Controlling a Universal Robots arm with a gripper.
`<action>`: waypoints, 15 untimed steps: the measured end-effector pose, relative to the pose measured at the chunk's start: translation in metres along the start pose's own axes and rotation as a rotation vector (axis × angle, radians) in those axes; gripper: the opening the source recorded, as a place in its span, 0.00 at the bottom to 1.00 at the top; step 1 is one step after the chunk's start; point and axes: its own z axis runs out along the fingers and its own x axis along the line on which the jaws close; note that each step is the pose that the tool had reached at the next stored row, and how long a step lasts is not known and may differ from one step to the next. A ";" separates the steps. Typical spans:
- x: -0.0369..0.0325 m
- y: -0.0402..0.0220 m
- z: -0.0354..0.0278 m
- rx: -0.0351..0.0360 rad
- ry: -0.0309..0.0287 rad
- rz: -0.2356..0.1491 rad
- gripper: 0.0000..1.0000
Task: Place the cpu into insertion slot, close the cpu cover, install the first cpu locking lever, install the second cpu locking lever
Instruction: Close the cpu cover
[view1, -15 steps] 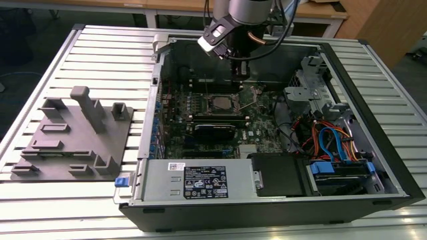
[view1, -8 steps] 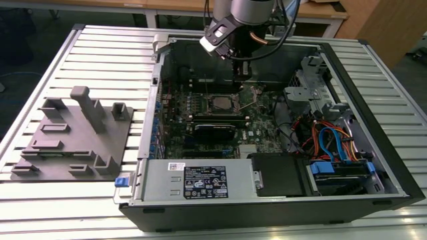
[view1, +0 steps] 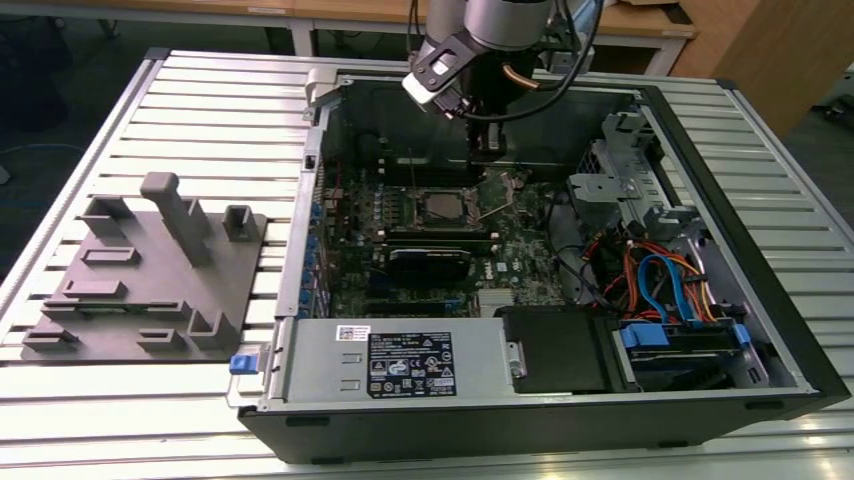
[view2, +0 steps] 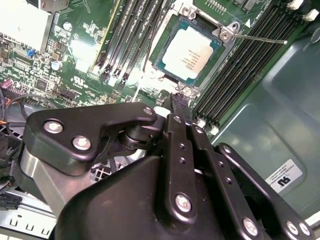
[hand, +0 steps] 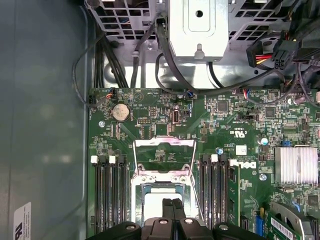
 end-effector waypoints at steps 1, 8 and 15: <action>0.0000 0.0003 0.0000 0.0000 -0.0001 0.000 0.11; 0.0000 0.0023 0.0001 0.0000 -0.0010 0.001 0.11; 0.0001 0.0039 0.0001 0.0000 -0.0013 0.001 0.11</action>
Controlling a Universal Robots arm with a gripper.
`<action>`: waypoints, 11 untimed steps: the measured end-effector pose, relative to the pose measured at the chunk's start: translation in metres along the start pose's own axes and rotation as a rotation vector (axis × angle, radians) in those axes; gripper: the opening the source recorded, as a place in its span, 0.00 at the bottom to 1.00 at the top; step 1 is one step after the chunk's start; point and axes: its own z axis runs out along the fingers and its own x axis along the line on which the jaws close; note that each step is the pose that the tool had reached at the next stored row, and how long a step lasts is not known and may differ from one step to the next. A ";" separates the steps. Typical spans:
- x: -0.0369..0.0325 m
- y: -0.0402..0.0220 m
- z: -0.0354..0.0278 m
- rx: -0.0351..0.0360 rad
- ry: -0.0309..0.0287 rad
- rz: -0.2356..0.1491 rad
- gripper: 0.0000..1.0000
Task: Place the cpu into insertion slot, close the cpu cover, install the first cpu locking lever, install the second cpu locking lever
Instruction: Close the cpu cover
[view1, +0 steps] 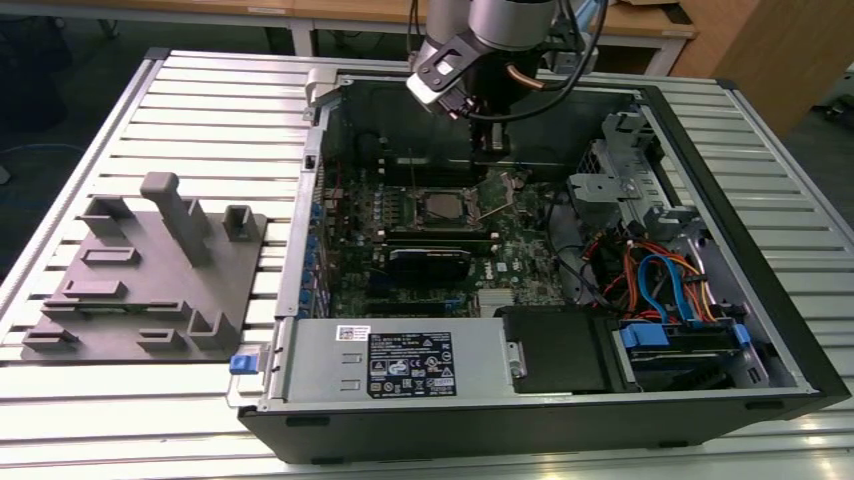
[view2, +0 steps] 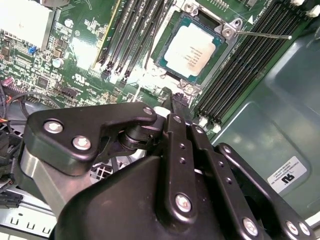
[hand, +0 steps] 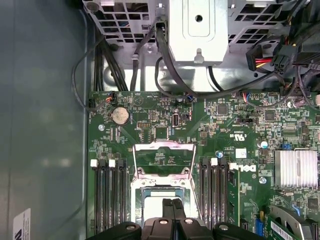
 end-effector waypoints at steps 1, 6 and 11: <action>0.0000 0.0004 0.0000 0.0000 0.0000 0.000 0.11; 0.0001 0.0046 0.0003 0.0000 -0.0001 0.000 0.11; 0.0003 0.0119 0.0025 0.0000 0.0001 0.000 0.11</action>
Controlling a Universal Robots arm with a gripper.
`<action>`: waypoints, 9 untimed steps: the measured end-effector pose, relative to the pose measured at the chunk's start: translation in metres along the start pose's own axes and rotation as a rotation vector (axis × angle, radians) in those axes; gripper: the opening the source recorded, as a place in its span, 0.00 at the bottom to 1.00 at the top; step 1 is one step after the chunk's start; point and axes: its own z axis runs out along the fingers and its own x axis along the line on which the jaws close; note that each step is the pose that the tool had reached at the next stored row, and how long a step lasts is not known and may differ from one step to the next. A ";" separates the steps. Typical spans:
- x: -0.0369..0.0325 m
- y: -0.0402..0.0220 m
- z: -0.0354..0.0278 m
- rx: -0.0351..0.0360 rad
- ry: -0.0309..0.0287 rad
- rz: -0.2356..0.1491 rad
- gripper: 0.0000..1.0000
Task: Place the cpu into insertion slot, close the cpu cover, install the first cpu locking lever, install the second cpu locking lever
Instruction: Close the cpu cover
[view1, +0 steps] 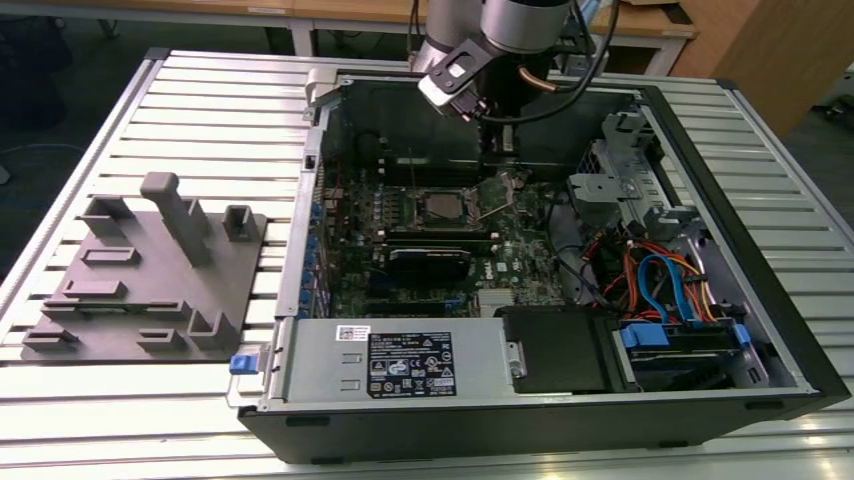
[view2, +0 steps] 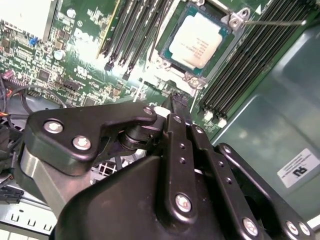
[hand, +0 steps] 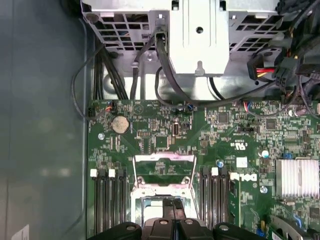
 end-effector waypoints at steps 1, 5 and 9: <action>0.0000 0.0011 0.0009 0.0001 0.0000 0.000 0.11; 0.0002 0.0065 0.0066 0.0001 0.0000 -0.002 0.11; 0.0003 0.0138 0.0097 0.0001 -0.0001 -0.009 0.11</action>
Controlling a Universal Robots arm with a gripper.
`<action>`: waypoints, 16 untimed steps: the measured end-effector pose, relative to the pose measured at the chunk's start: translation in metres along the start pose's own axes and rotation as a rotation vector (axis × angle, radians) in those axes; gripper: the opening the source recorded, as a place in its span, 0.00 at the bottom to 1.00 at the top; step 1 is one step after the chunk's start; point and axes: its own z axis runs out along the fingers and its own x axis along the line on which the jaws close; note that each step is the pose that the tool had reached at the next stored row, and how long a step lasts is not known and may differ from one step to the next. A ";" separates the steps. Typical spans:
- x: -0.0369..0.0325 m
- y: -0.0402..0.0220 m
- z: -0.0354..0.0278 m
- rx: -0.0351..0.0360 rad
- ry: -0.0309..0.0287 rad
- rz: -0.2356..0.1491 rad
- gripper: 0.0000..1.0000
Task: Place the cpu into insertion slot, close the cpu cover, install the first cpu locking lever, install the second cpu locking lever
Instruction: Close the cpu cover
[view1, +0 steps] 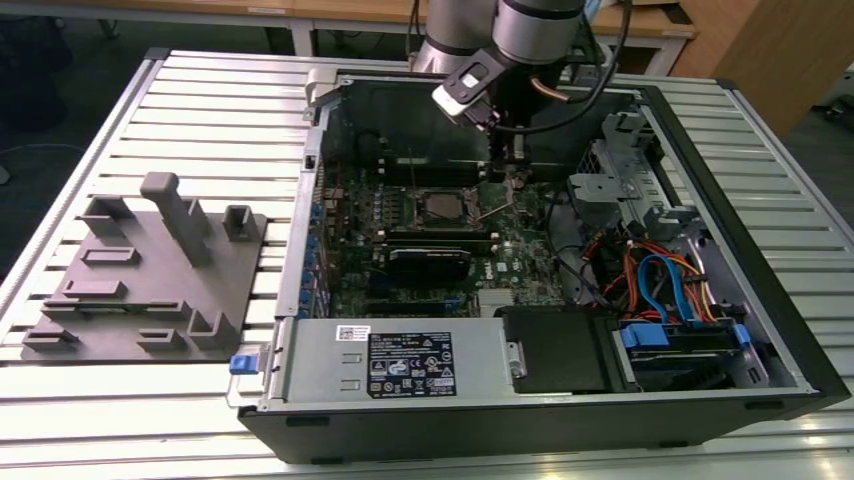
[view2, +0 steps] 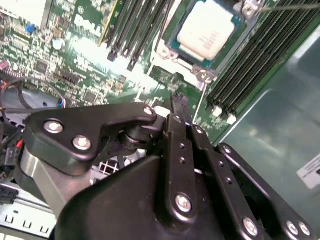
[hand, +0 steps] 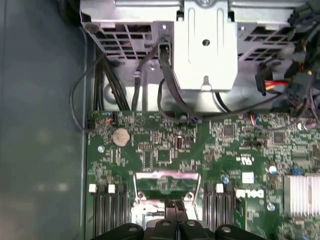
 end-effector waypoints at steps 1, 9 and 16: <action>0.0000 0.0018 0.0001 0.0001 -0.0001 0.000 0.11; 0.0001 0.0053 0.0006 0.0000 0.0002 0.000 0.11; 0.0001 0.0054 0.0006 0.0000 0.0001 0.000 0.11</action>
